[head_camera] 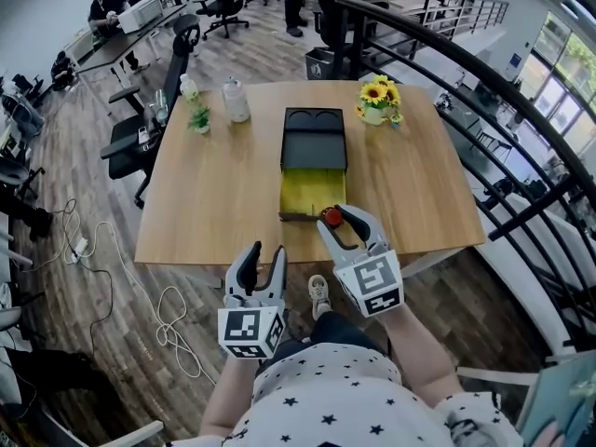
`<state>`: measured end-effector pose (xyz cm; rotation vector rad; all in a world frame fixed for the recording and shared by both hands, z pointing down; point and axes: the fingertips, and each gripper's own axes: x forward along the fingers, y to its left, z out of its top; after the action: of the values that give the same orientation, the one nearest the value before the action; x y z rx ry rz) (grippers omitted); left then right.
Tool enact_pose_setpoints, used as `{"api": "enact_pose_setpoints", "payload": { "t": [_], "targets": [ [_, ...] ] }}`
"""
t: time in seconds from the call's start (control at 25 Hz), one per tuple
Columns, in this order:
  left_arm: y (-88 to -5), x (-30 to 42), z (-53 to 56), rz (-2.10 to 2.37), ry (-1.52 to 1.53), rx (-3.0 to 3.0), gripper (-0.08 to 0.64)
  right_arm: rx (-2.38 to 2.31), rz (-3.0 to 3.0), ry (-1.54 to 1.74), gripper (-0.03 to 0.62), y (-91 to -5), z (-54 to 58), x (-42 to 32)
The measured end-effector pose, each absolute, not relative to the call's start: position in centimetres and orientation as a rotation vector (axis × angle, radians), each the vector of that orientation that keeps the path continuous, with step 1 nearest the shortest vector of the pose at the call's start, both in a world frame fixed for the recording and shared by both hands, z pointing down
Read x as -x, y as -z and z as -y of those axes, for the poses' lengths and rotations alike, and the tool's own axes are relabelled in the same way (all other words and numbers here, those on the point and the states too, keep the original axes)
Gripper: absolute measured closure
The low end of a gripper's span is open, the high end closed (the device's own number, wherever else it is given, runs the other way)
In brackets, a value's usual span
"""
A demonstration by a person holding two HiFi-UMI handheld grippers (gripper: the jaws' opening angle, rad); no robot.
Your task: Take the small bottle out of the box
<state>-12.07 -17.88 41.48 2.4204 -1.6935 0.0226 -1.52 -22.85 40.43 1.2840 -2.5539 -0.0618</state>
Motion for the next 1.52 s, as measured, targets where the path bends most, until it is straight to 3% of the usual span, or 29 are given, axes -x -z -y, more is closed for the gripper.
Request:
{"api": "enact_pose_setpoints", "payload": {
  "t": [1.52],
  "targets": [
    [-41.0, 12.8, 12.8, 1.668, -0.012, -2.455, 0.396, -1.333, 2.549, 0.096, 0.445, -39.9, 16.5, 2.4]
  ]
}}
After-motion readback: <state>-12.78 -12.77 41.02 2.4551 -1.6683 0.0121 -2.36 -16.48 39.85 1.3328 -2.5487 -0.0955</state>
